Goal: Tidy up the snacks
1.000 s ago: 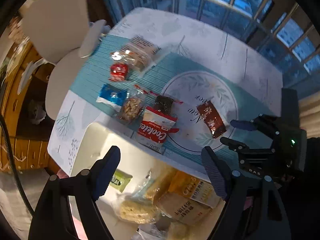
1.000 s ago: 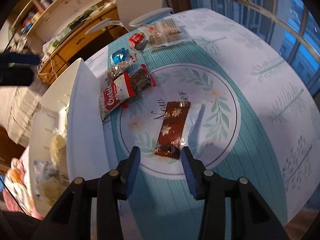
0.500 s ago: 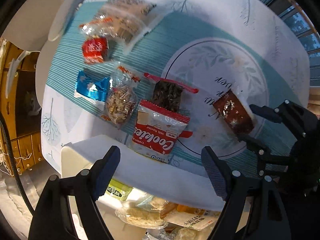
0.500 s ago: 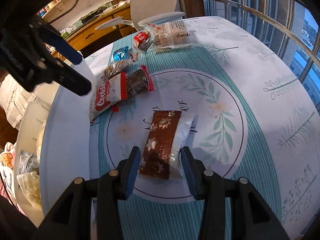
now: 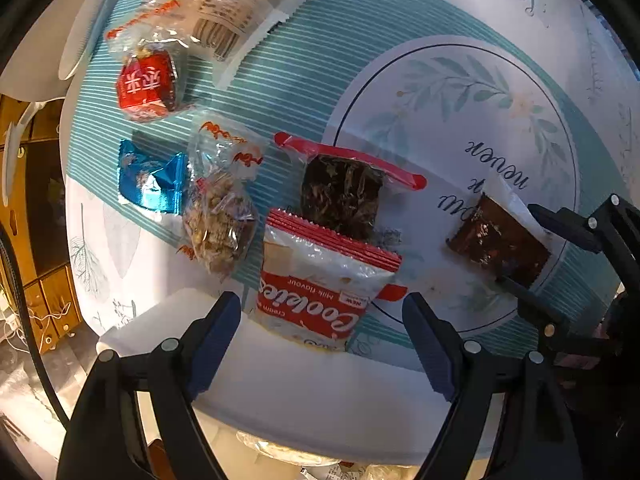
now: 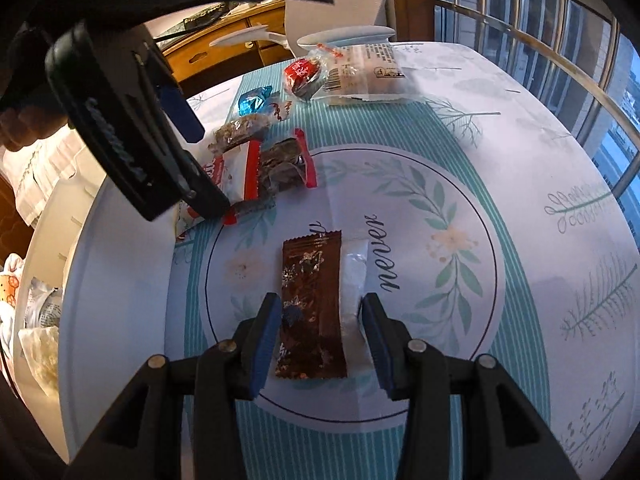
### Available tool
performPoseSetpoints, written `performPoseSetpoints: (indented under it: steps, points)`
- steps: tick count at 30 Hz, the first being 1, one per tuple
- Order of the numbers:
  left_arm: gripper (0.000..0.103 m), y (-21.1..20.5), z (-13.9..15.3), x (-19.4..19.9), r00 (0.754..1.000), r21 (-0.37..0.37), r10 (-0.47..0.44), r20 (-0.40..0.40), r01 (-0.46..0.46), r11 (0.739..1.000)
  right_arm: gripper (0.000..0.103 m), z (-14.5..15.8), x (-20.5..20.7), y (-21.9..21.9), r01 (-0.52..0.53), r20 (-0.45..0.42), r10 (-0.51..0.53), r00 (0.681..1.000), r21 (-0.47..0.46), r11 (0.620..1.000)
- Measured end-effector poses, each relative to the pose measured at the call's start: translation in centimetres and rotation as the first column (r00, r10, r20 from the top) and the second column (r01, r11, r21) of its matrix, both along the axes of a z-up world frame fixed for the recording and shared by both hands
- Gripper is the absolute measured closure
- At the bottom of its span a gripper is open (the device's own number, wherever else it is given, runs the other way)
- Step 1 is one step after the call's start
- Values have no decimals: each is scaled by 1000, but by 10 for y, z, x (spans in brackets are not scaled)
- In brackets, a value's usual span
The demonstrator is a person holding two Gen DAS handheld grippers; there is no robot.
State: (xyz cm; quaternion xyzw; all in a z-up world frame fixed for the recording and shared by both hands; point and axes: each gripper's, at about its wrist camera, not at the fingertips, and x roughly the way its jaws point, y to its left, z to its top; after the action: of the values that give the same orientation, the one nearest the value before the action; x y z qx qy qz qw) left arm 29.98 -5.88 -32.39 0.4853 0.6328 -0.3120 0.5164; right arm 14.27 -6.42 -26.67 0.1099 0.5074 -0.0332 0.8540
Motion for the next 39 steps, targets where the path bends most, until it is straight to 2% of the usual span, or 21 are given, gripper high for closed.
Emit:
performPoseSetpoints:
  steps: [4,9,18,24,30,39]
  points:
    - [23,-2,-7,-2,1000,10,-27,8,27,1000,60,-2,2,2,-13,-9,13,1000,-11,1000]
    - [36,-5,-14,-1,1000,20,-24,2,24,1000,60,-3,4,3,-31,-1,31,1000,-24,999]
    - [51,-2,-22,6,1000,0,15,-19,-15,1000,66,-3,6,5,-61,-2,61,998,-49,997]
    - [56,11,-23,24,998,-30,61,-32,-62,998,70,-1,8,6,-76,-12,76,997,-59,995]
    - [57,18,-17,33,995,-60,99,-28,-101,993,72,1,10,4,-72,-21,71,997,-64,995]
    - [57,29,18,44,987,-150,160,-14,-160,976,79,11,9,3,-82,-17,81,997,-73,994]
